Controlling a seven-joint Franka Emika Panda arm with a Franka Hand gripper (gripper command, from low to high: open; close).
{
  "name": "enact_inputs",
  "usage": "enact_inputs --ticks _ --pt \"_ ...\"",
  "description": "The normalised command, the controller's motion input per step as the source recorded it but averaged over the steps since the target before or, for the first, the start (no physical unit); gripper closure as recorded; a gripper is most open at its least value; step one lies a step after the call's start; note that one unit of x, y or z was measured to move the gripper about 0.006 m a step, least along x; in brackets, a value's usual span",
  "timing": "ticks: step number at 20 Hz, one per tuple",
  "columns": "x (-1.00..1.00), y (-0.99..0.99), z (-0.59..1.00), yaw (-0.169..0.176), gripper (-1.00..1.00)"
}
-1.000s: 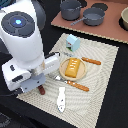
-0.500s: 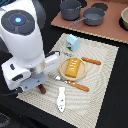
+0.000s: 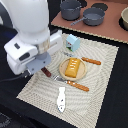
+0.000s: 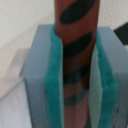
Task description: Interact with the objects in diverse but meaningful ways.
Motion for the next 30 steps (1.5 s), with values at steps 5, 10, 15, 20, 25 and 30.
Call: enact_inputs --ticks 5,10,15,20,25,30 --pt "-0.59 0.67 -0.02 0.075 1.00" --pt "-0.34 0.41 -0.21 0.082 1.00" --pt "-0.01 0.09 -0.07 0.052 1.00" --pt "0.17 -0.24 -0.01 0.008 1.00" --pt "0.24 -0.23 0.08 -0.003 1.00" --pt "0.45 -0.12 0.23 -0.010 1.00"
